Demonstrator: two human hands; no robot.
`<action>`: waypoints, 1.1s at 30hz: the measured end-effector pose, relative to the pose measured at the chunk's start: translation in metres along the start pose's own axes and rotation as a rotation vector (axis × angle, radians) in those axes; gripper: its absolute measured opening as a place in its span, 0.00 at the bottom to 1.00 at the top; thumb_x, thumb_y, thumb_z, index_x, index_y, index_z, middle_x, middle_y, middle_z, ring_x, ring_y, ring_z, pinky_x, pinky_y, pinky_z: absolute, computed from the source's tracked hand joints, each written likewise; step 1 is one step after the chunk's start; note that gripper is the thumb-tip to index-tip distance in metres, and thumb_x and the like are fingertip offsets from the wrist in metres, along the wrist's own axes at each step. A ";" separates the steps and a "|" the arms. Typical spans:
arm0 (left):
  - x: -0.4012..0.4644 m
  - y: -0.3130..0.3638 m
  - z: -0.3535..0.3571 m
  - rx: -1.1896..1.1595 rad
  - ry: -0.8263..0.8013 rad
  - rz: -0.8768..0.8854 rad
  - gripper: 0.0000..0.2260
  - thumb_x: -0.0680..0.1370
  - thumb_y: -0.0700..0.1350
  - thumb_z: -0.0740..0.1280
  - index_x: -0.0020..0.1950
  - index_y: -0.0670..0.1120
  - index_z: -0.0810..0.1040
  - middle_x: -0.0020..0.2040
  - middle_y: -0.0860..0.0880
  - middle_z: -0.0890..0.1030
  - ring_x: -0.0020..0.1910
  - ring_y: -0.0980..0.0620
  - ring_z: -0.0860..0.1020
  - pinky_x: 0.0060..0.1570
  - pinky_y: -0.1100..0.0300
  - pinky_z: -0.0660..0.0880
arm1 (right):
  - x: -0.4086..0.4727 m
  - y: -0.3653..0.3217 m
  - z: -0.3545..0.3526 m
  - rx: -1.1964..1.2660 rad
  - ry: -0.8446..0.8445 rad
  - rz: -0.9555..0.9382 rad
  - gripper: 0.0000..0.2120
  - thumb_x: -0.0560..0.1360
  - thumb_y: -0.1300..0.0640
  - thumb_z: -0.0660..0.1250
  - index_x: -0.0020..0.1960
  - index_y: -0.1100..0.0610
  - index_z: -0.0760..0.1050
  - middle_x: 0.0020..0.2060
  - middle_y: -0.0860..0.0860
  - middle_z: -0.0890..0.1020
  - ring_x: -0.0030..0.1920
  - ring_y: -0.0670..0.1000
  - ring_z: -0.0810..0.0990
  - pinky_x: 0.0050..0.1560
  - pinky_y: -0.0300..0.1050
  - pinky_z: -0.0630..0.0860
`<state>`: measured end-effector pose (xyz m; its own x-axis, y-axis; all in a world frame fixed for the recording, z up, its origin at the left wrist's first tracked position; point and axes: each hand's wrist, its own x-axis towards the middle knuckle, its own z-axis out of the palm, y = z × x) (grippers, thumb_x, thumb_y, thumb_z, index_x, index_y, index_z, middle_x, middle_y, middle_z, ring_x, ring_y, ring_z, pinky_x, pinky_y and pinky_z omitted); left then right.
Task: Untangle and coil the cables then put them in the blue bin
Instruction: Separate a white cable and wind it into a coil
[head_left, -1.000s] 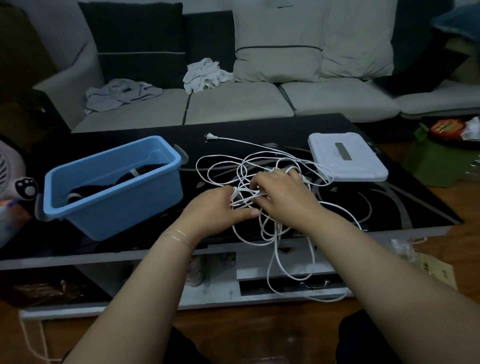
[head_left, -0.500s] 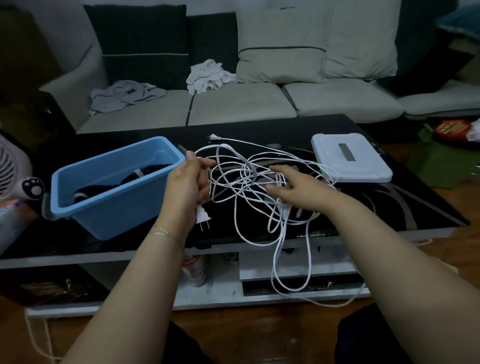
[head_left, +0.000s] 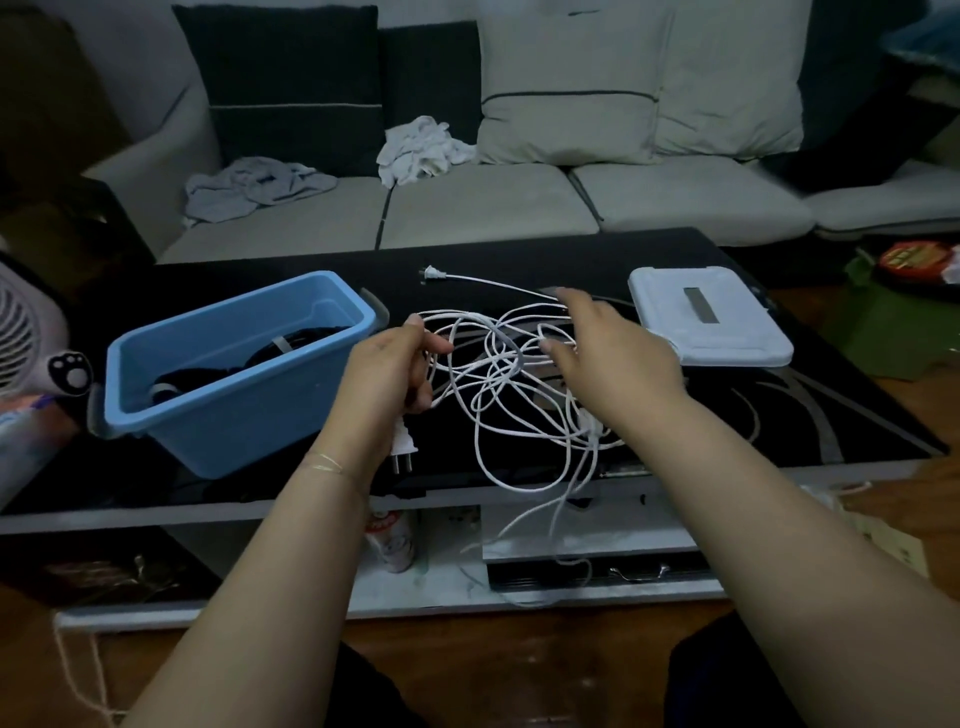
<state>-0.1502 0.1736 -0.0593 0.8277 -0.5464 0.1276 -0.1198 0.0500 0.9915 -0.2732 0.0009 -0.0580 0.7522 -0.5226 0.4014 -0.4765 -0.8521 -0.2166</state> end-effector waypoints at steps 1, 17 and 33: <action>-0.001 0.000 0.001 0.001 -0.021 0.001 0.18 0.83 0.50 0.58 0.40 0.44 0.80 0.22 0.54 0.63 0.21 0.54 0.64 0.23 0.65 0.62 | -0.002 0.000 -0.006 -0.007 0.018 -0.002 0.25 0.79 0.43 0.58 0.74 0.49 0.58 0.64 0.53 0.74 0.58 0.58 0.77 0.41 0.47 0.67; -0.012 0.013 0.011 -0.544 -0.527 -0.192 0.20 0.79 0.55 0.56 0.38 0.46 0.81 0.21 0.55 0.55 0.18 0.60 0.53 0.18 0.68 0.54 | -0.034 -0.018 -0.023 0.845 -0.386 -0.084 0.06 0.79 0.52 0.64 0.44 0.51 0.76 0.31 0.46 0.77 0.29 0.44 0.74 0.34 0.47 0.74; -0.016 0.015 0.010 -0.712 -0.376 -0.342 0.18 0.83 0.52 0.52 0.41 0.45 0.73 0.24 0.55 0.68 0.14 0.60 0.59 0.17 0.69 0.52 | -0.044 -0.019 -0.015 1.630 -0.796 0.116 0.07 0.76 0.54 0.63 0.45 0.58 0.76 0.38 0.57 0.84 0.36 0.54 0.84 0.34 0.42 0.81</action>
<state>-0.1709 0.1751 -0.0464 0.5046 -0.8604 -0.0716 0.5771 0.2745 0.7691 -0.3044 0.0406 -0.0581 0.9979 -0.0460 -0.0453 -0.0313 0.2686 -0.9627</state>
